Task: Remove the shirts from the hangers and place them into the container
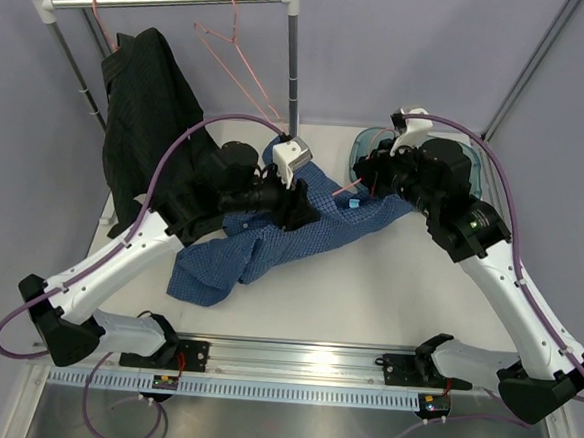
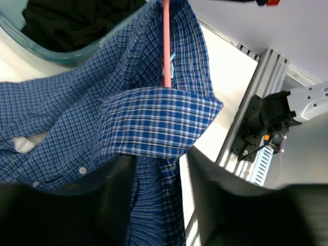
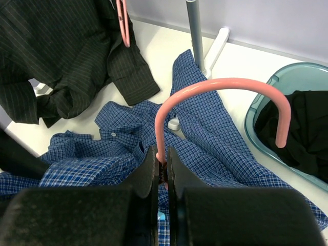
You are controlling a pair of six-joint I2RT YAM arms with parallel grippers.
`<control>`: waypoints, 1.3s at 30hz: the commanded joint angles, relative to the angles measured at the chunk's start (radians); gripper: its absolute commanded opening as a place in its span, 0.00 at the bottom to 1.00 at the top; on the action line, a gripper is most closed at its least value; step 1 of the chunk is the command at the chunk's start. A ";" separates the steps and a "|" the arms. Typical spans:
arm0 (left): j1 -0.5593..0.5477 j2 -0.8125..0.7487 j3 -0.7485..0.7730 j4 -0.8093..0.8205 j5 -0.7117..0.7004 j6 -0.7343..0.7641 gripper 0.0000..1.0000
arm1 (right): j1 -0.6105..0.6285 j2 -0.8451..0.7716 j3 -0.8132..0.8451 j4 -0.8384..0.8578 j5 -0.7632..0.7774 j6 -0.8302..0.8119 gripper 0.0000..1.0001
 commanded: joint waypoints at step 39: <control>-0.017 0.118 0.141 0.116 -0.076 -0.122 0.32 | 0.016 -0.031 -0.043 0.034 0.165 -0.006 0.00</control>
